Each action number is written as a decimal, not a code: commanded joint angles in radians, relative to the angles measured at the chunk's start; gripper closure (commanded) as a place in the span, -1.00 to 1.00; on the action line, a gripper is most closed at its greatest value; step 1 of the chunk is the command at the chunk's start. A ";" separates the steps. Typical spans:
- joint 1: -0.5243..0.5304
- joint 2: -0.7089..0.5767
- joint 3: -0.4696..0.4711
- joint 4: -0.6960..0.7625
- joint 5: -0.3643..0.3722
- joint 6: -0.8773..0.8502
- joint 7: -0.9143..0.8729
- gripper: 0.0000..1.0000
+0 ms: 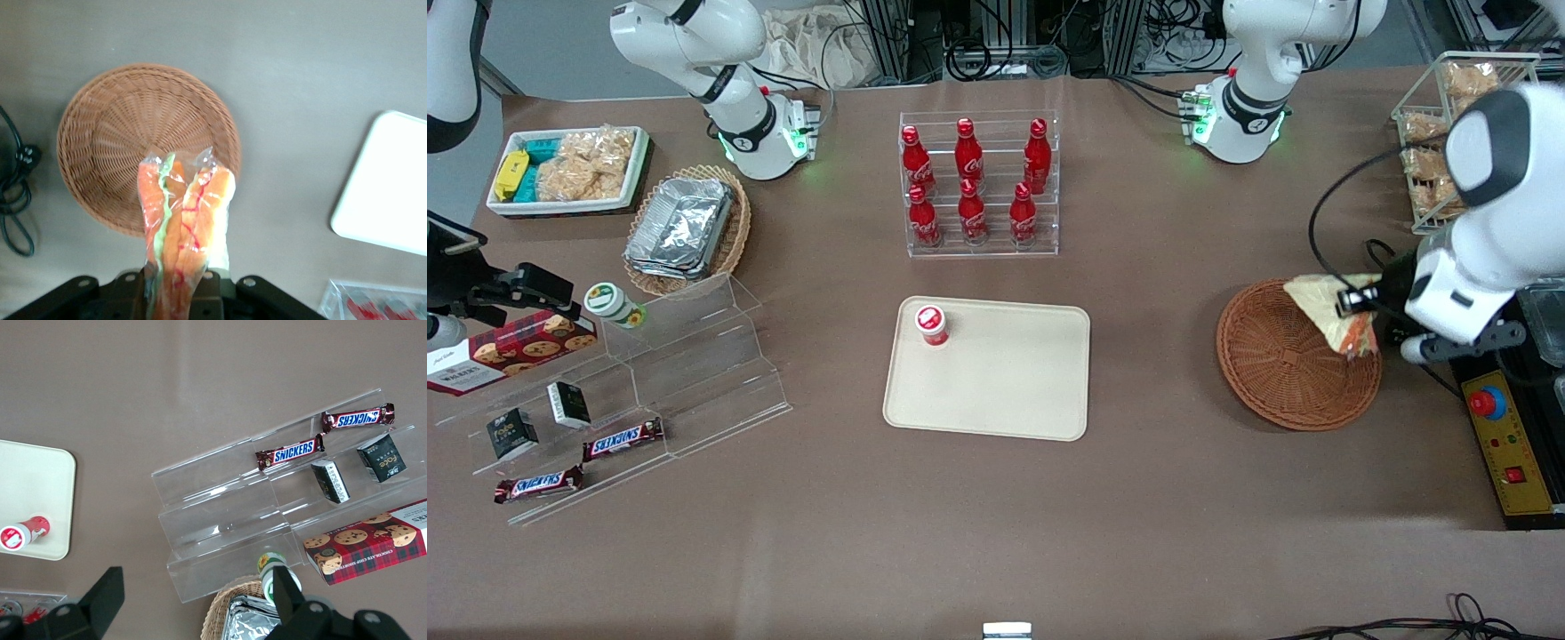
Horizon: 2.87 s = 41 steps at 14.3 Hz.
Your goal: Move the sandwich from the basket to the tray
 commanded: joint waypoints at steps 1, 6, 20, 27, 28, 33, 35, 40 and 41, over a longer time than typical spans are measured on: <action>-0.109 0.010 -0.024 0.130 0.023 -0.130 -0.164 0.76; -0.265 0.087 -0.169 0.199 0.136 -0.157 -0.484 0.76; -0.387 0.732 -0.198 0.432 0.199 0.331 -0.538 0.66; -0.403 0.772 -0.198 0.440 0.201 0.391 -0.548 -1.00; -0.403 0.763 -0.196 0.442 0.199 0.390 -0.564 -1.00; -0.383 0.562 -0.189 0.428 0.206 0.203 -0.697 -1.00; -0.314 0.455 -0.190 0.408 0.201 0.085 -0.686 -1.00; -0.164 0.225 -0.190 0.303 0.202 -0.003 -0.671 -1.00; -0.135 0.186 -0.190 0.273 0.202 -0.003 -0.653 -1.00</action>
